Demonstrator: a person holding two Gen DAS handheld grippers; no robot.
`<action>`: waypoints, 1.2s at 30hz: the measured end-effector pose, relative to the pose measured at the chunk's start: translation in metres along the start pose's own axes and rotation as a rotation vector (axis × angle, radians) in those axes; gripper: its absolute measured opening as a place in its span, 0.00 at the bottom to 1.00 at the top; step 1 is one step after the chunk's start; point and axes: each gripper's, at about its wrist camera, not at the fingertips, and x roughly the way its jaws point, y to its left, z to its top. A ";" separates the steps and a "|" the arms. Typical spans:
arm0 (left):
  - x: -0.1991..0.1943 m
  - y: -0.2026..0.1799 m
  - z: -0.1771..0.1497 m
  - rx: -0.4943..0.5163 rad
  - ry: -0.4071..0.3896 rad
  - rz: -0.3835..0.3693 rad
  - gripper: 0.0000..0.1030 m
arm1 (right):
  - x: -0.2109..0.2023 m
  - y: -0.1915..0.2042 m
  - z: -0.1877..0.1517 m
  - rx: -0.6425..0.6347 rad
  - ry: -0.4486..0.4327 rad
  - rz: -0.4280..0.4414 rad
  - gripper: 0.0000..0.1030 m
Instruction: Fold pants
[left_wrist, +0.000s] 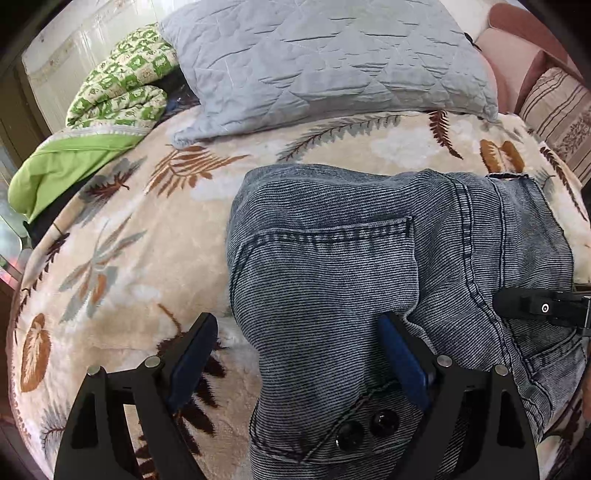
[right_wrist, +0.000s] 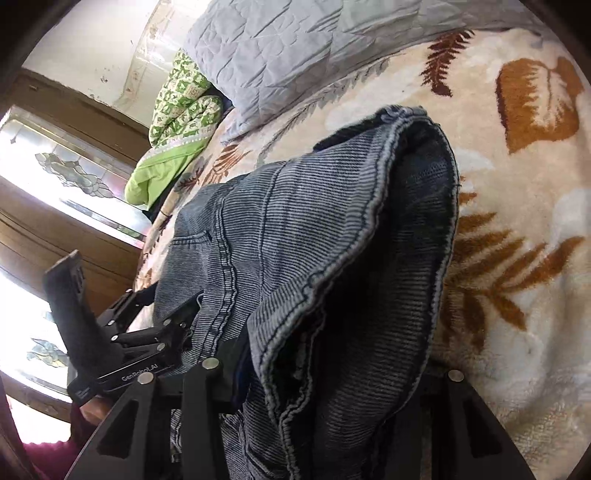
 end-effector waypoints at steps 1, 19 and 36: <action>0.000 -0.001 0.000 -0.002 -0.003 0.007 0.87 | 0.000 0.000 0.000 0.005 -0.004 -0.001 0.45; 0.003 0.002 -0.001 -0.051 -0.001 0.005 0.87 | 0.001 0.007 -0.006 0.010 -0.073 -0.077 0.46; -0.040 -0.003 0.007 -0.102 -0.083 0.026 0.86 | 0.009 0.004 0.010 0.059 -0.004 -0.048 0.48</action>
